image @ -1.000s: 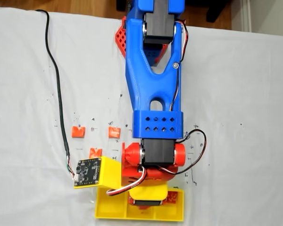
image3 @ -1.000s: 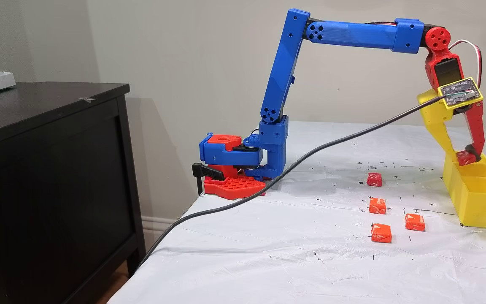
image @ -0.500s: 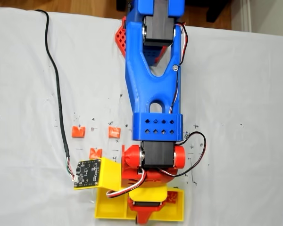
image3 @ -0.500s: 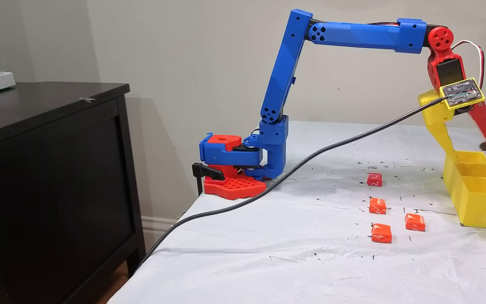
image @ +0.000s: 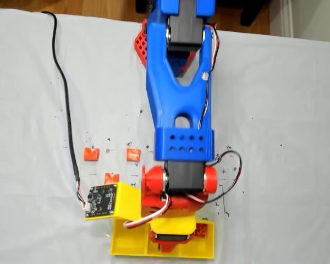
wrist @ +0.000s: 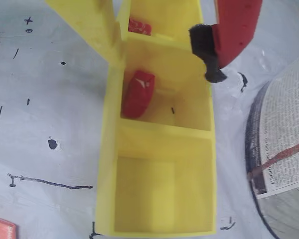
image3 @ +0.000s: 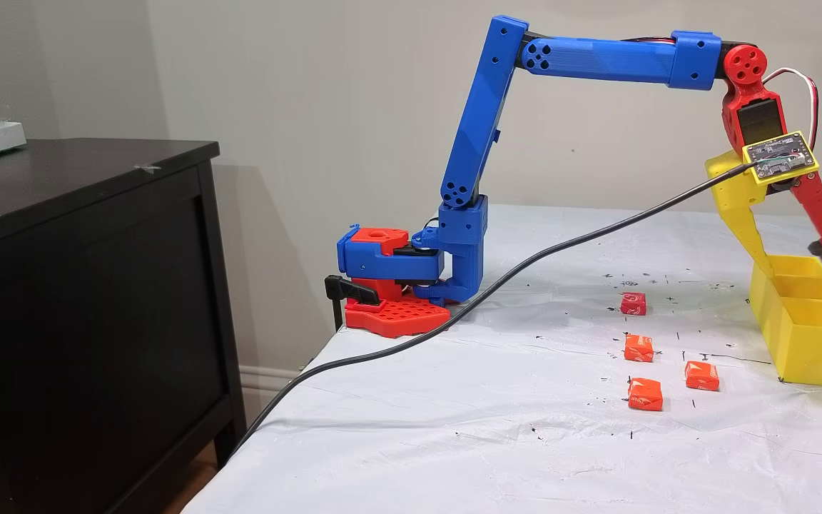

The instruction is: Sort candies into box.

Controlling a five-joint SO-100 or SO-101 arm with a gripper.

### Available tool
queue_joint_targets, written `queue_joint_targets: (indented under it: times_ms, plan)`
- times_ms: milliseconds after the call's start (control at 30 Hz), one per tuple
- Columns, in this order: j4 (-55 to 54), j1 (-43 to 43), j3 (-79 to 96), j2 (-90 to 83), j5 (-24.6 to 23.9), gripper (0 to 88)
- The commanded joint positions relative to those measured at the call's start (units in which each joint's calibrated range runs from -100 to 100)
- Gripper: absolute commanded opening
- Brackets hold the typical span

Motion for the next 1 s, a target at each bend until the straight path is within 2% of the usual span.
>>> queue_joint_targets:
  times_ms: [0,167,300,500,733,967]
  plan:
    - [1.8,-0.8,0.7,-11.4,0.7,0.2]
    - [7.9,-1.2,2.7,-16.4,1.9,0.2]
    - [12.0,-2.1,10.7,-23.5,2.8,0.2]
    - [10.8,-4.1,27.4,-34.2,2.9,0.2]
    - [5.2,-5.9,40.3,-38.0,3.3,0.3]
    - [3.0,-7.0,42.8,-34.5,3.0,16.9]
